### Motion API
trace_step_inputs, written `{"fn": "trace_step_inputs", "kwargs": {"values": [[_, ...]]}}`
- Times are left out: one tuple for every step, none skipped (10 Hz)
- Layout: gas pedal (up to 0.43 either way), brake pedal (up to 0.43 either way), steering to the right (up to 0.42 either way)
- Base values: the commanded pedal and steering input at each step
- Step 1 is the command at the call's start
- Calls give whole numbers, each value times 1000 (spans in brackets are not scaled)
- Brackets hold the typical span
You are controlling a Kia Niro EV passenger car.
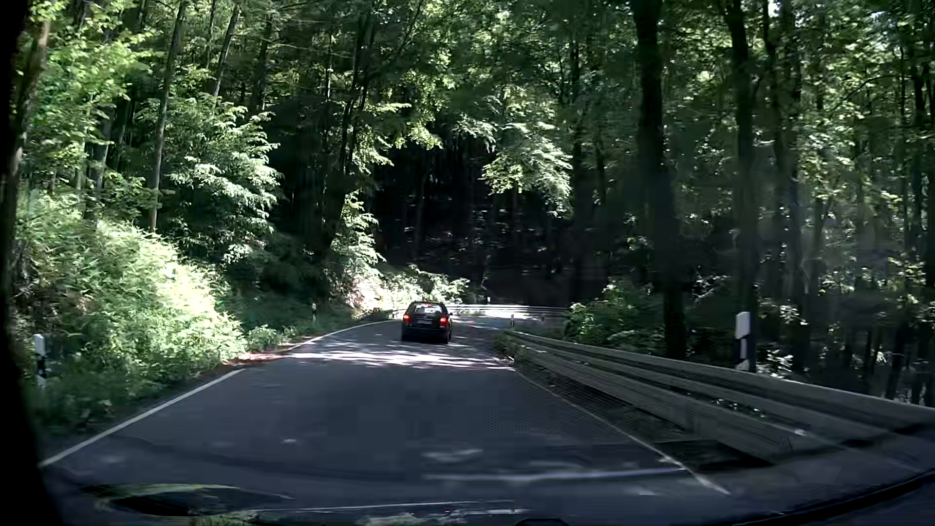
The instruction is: Follow the waypoints while adhering to traffic rules and regulations
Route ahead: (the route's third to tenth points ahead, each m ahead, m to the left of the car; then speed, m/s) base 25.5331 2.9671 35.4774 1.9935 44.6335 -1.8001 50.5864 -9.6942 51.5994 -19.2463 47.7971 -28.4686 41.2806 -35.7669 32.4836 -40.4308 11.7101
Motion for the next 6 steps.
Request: {"fn": "trace_step_inputs", "kwargs": {"values": [[0, 207, -75], [0, 207, -74], [0, 220, -71], [0, 232, -65], [0, 238, -56], [0, 238, -45]]}}
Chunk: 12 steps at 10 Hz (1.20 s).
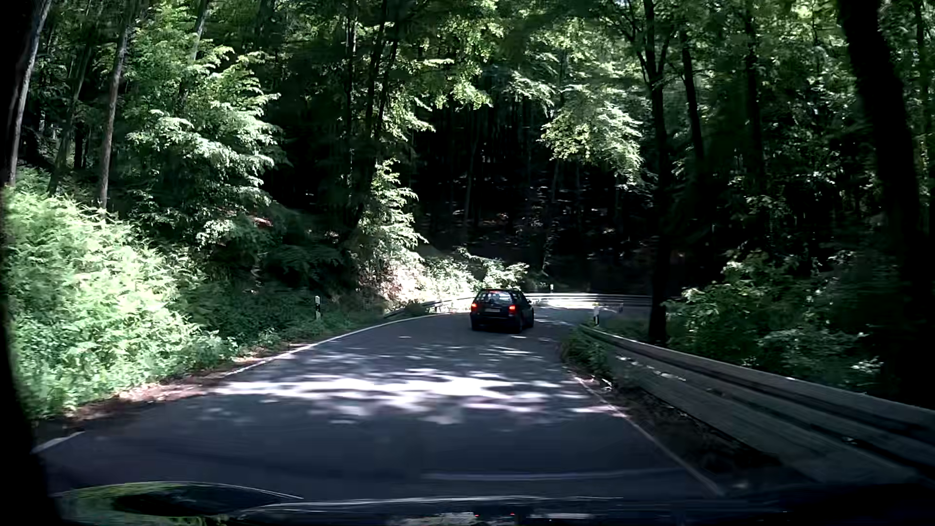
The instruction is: Follow the waypoints while adhering to traffic rules and regulations
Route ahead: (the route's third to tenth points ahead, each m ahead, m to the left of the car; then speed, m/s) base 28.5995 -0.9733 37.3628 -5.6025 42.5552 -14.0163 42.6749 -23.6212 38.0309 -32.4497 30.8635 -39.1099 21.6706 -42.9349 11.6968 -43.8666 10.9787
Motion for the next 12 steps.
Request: {"fn": "trace_step_inputs", "kwargs": {"values": [[0, 244, -33], [0, 250, -28], [0, 256, -23], [0, 256, -16], [0, 262, -10], [0, 262, -3], [0, 268, -2], [0, 268, 2], [0, 268, 7], [0, 268, 11], [0, 268, 14], [0, 262, 22]]}}
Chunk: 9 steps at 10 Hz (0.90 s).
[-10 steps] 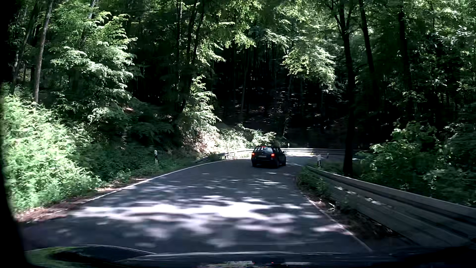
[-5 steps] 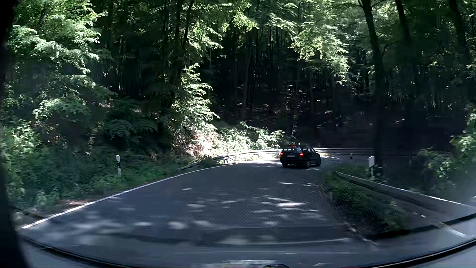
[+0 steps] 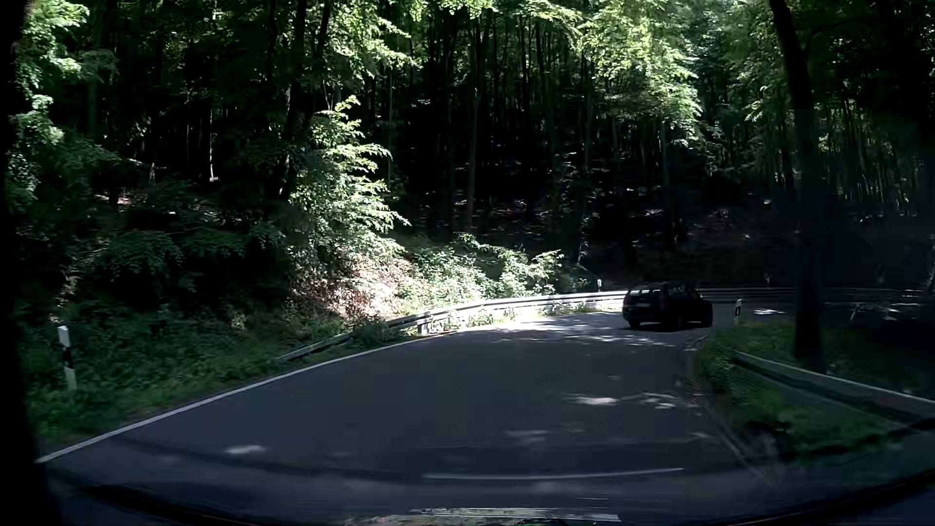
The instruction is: Follow the waypoints while adhering to traffic rules and regulations
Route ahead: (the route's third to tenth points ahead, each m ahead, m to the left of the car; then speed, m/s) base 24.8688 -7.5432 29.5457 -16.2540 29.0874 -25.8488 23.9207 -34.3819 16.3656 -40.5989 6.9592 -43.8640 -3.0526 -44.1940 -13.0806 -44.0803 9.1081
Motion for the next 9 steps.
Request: {"fn": "trace_step_inputs", "kwargs": {"values": [[0, 262, 34], [0, 262, 45], [0, 262, 60], [0, 250, 75], [0, 220, 92], [0, 207, 104], [0, 177, 115], [0, 91, 121], [0, 0, 122]]}}
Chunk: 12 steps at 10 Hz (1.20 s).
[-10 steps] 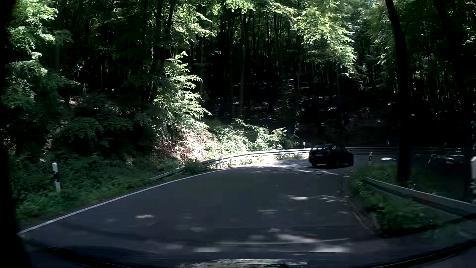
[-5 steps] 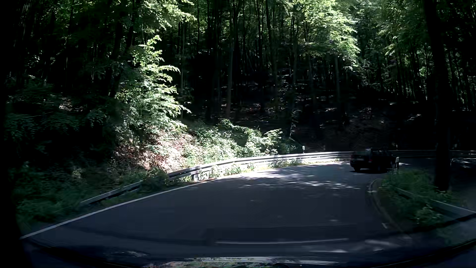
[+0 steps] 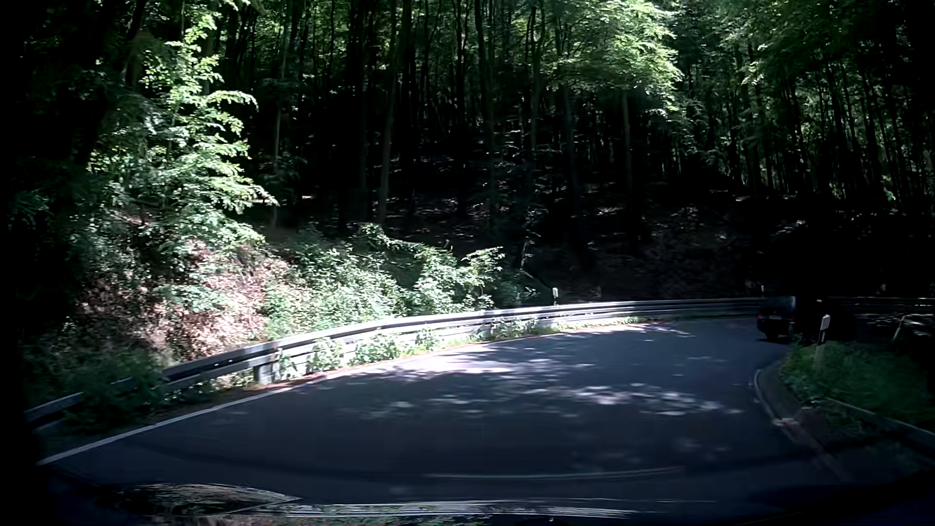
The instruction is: Follow the waypoints while adhering to traffic rules and regulations
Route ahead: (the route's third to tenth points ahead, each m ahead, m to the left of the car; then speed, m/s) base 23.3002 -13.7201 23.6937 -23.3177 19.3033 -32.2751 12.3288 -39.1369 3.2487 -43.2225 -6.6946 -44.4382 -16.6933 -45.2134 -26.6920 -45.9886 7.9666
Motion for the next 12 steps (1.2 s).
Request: {"fn": "trace_step_inputs", "kwargs": {"values": [[0, 0, 125], [0, 0, 133], [0, 0, 141], [0, 0, 143], [20, 0, 152], [47, 0, 163], [47, 0, 171], [59, 0, 182], [59, 0, 190], [59, 0, 196], [59, 0, 205], [59, 0, 213]]}}
